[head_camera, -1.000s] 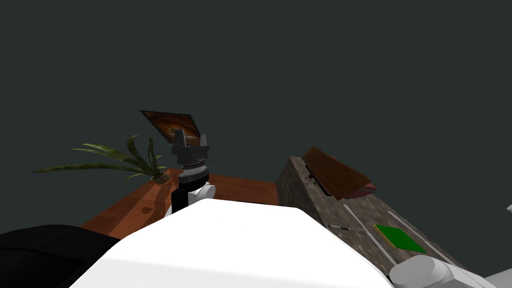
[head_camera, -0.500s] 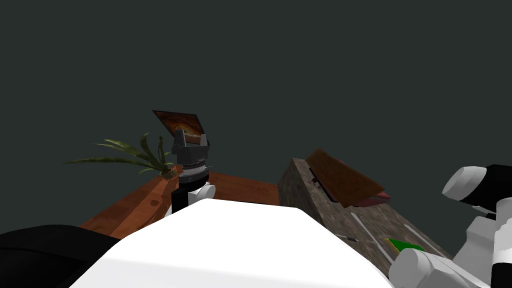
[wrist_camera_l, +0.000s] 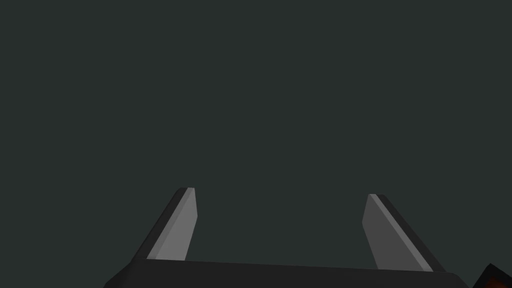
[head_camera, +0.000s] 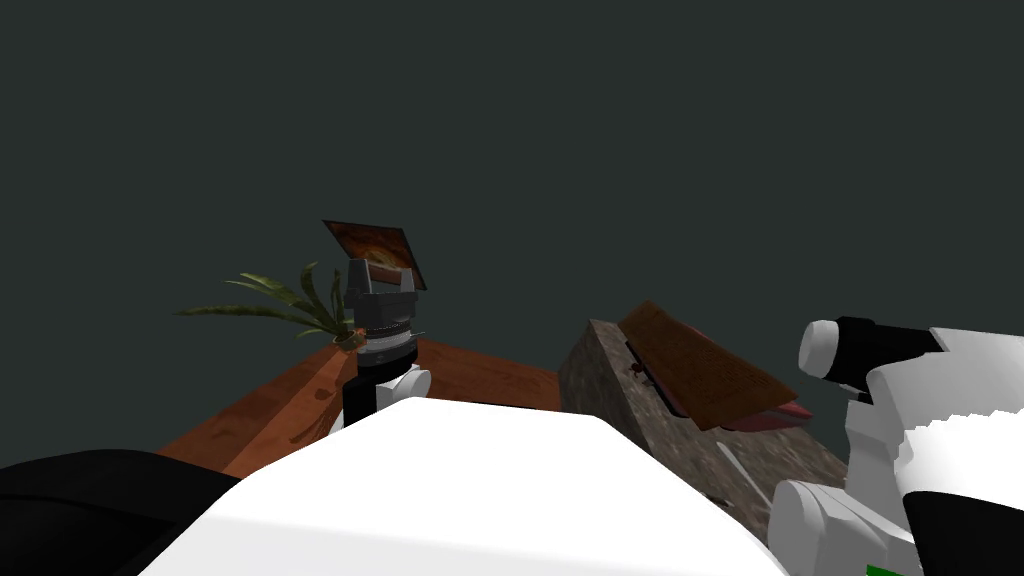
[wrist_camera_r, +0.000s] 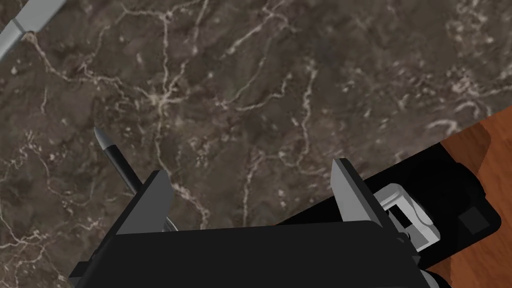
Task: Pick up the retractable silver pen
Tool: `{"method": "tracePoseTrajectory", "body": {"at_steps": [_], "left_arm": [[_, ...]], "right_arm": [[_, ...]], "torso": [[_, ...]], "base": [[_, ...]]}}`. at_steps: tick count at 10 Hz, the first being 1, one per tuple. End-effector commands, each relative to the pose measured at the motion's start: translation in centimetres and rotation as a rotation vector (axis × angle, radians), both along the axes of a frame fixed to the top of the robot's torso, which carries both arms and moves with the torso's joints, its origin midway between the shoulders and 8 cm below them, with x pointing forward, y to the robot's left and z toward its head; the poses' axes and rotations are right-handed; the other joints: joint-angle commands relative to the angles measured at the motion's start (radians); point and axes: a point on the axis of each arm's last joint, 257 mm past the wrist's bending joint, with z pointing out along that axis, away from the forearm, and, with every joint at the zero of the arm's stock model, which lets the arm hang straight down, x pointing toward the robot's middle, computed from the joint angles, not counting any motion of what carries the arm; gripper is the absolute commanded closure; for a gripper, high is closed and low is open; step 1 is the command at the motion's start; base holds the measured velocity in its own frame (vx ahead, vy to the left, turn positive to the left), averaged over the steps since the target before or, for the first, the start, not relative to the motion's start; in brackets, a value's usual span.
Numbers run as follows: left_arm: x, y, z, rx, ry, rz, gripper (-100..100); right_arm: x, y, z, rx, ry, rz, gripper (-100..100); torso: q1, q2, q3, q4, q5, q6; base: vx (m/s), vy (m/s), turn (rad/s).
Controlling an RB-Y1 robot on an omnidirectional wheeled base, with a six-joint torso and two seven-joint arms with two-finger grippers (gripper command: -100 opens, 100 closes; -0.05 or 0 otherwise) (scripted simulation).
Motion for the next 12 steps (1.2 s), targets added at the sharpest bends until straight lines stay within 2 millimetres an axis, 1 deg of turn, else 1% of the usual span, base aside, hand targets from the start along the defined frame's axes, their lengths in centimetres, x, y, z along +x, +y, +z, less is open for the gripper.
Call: {"method": "tracePoseTrajectory", "body": {"at_steps": [1,2,3,4,5,12], "left_arm": [[0.0,0.0,0.0,0.0,0.0,0.0,0],[0.0,0.0,0.0,0.0,0.0,0.0,0],[0.0,0.0,0.0,0.0,0.0,0.0,0],[0.0,0.0,0.0,0.0,0.0,0.0,0],[0.0,0.0,0.0,0.0,0.0,0.0,0],[0.0,0.0,0.0,0.0,0.0,0.0,0]], "right_arm": [[0.0,-0.7,0.2,-0.024,0.019,0.045,-100],[0.4,-0.6,0.1,-0.021,0.029,0.074,-100],[0.3,-1.1,0.2,-0.038,0.04,0.101,-100],[0.6,-1.0,0.1,-0.035,0.048,0.124,-100],[0.6,-1.3,0.2,-0.049,0.058,0.153,-100],[1.9,-1.5,-0.3,-0.067,0.104,0.307,-100]], "torso": [[0.0,0.0,0.0,0.0,0.0,0.0],[0.0,0.0,0.0,0.0,0.0,0.0],[0.0,0.0,0.0,0.0,0.0,0.0],[0.0,0.0,0.0,0.0,0.0,0.0],[0.0,0.0,0.0,0.0,0.0,0.0],[0.0,0.001,0.0,0.0,0.0,0.001]], "base": [[0.005,-0.017,0.133],[0.002,-0.019,0.067],[0.002,-0.017,0.131],[0.003,-0.017,0.06],[0.0,-0.015,0.095],[0.001,-0.014,0.077]]}}
